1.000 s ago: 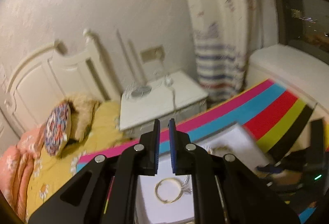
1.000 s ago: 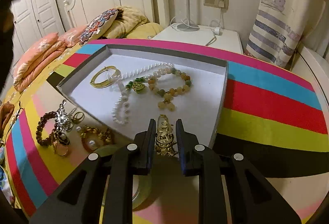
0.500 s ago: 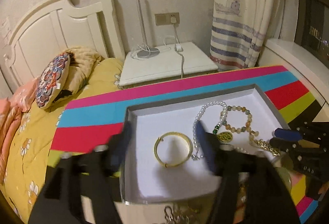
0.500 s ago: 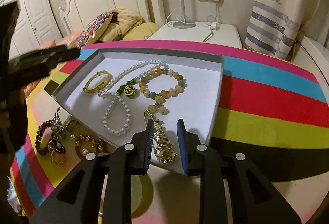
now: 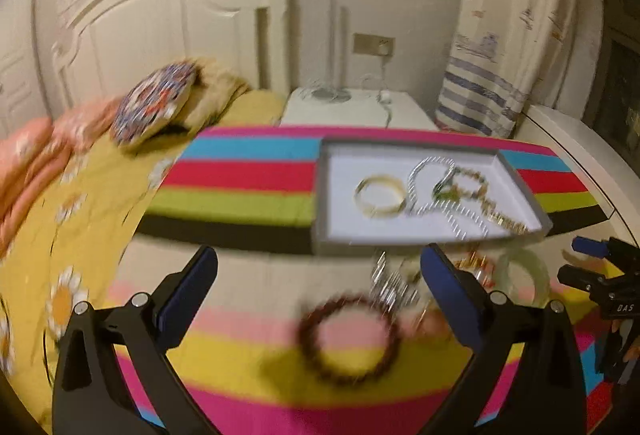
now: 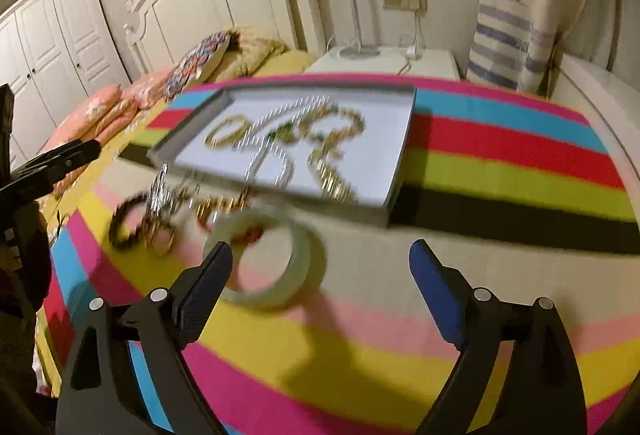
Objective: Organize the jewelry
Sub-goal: 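Withdraw both tools from the box toward the remaining jewelry, then grasp the red bead bracelet with the left tool while the right tool closes on the jade bangle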
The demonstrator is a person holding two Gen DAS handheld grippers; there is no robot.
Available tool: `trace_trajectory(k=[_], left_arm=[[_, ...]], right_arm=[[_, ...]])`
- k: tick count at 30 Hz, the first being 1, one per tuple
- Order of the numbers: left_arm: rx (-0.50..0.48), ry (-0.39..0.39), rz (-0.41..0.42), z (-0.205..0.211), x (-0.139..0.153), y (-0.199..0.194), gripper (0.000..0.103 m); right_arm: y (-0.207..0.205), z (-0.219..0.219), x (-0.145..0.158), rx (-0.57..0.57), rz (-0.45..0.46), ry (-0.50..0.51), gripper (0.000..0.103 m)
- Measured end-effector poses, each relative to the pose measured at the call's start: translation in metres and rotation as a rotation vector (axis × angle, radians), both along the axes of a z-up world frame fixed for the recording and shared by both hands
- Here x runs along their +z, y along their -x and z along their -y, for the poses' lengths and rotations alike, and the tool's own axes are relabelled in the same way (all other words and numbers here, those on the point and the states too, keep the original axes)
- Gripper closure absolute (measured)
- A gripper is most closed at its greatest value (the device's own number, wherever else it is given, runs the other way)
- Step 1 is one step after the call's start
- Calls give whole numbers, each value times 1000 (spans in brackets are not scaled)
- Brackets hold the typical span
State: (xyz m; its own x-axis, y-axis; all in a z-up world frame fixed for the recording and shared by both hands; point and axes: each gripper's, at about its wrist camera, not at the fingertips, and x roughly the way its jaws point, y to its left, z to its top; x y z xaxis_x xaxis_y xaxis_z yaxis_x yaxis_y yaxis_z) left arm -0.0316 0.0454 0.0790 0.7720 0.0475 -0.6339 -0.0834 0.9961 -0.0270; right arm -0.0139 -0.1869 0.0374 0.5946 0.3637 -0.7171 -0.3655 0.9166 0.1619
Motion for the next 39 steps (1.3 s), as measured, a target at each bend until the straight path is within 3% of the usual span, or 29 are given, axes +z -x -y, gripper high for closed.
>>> trace_trajectory(k=[7,13,18,24,32,39], left_arm=[[52,38,-86,-32,-36,58,2],[28,27,-119,-32,-52,74,2],[-16,-8,-132,-24,-55,67,2],[-66,-44,-209,-10,-64,39,2],[-24,40,-184,-19,-59,7,4],[-32,-9,-232,-11,-66,-14,31]], right_arm=[[17,-23,-16,23,-48,86,17],[10,-47,-25,12,-92,146,17],[2,-58,-29,-1,-92,188,17],[-6,-69,-30,-3,-85,218,17],[-14,-74,-30,2,-79,214,16],[-14,-75,-30,7,-77,212,16]])
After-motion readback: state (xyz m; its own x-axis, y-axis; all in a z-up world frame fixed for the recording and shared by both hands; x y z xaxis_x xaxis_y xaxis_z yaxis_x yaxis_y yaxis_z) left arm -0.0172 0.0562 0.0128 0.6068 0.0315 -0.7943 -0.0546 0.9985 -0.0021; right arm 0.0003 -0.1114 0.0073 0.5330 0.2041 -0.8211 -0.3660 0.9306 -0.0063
